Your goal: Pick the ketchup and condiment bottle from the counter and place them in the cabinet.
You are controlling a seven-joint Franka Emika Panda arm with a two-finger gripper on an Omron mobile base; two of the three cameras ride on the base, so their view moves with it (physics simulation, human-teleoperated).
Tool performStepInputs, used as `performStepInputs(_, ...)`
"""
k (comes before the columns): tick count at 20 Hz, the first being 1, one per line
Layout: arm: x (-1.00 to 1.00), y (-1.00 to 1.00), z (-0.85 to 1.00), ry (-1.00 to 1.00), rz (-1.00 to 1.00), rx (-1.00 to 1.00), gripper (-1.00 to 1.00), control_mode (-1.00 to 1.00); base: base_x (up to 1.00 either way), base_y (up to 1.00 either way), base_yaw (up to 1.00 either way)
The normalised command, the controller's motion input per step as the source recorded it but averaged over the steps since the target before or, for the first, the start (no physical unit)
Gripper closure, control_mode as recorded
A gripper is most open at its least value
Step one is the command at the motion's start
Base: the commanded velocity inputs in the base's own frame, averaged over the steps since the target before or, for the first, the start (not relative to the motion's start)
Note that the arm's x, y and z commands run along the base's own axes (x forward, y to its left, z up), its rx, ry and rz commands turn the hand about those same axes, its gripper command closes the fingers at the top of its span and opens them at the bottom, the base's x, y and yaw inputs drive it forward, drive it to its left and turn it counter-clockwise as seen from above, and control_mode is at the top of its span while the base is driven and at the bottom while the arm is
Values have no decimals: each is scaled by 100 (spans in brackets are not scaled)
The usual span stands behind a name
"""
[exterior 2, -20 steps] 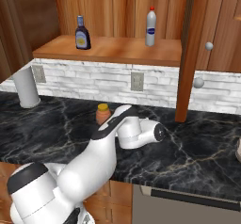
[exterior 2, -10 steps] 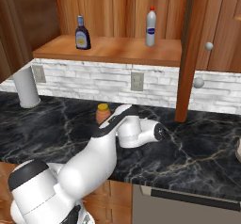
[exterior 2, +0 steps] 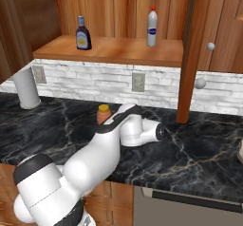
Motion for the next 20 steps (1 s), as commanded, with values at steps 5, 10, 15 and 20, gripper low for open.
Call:
performStepInputs(5, 8, 9, -1, 1, 4, 5, -100, -100, 0, 0, 0)
performStepInputs(10, 14, 7, -4, 1, 3, 5, -100, -100, 0, 0, 0)
performStepInputs(15, 22, 7, -4, 3, 1, 4, -100, -100, 0, 0, 0)
performStepInputs(20, 15, 0, -6, 1, 0, 1, -100, -100, 0, 0, 0)
